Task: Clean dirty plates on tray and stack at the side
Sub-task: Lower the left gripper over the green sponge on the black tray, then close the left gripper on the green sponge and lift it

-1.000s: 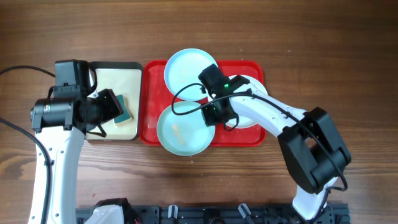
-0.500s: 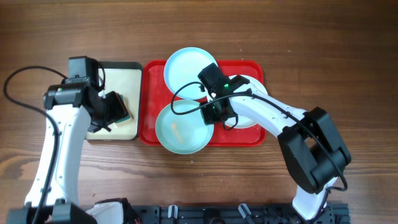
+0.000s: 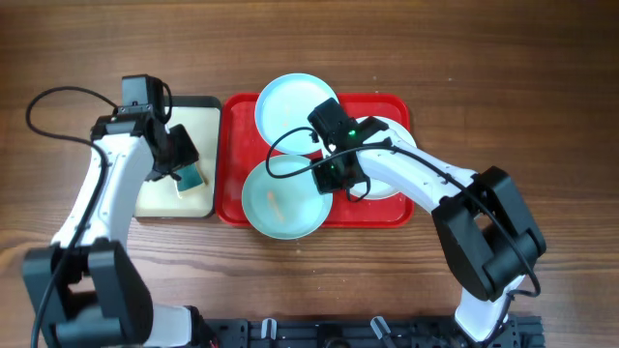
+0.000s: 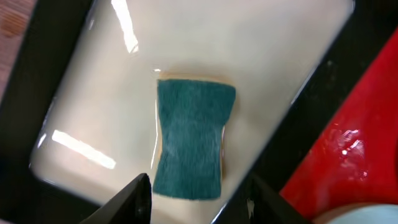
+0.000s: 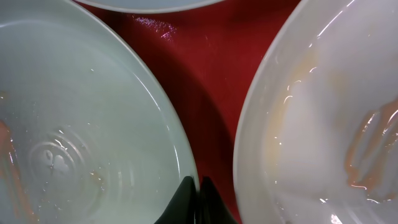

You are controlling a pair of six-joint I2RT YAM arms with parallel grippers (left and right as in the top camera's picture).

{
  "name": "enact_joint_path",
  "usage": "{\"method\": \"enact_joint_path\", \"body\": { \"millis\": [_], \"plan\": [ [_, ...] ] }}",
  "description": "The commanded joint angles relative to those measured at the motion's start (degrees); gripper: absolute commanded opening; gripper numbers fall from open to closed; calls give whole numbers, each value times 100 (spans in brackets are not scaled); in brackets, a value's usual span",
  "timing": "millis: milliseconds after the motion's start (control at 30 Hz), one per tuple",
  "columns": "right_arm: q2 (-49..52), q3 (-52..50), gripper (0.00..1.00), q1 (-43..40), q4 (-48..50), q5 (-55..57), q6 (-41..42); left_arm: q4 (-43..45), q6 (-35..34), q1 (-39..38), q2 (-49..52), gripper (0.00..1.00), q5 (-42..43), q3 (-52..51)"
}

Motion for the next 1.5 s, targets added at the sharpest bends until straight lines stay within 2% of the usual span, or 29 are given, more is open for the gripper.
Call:
{"method": "enact_joint_path", "body": {
  "millis": [0,200,333,667,1000,1300,1467],
  "plan": [
    [74,101,5,-2,4,26,4,94,205,-22,391,45,-76,-31],
    [74,101,5,-2,7,24,2,391,334,-15,743,45,-76,-31],
    [74,101,6,-4,4,24,4,470,354,-15,752,40,-101,-31],
    [74,101,6,-2,4,24,4,424,684,-15,756,38,-144,-31],
    [74,101,6,-4,0,24,2,409,682,-7,761,38,-144,-72],
    [74,101,6,-2,-7,24,2,586,675,326,761,37,-133,-219],
    [74,101,6,-2,-7,24,2,699,680,350,763,38,125,-221]
  ]
}}
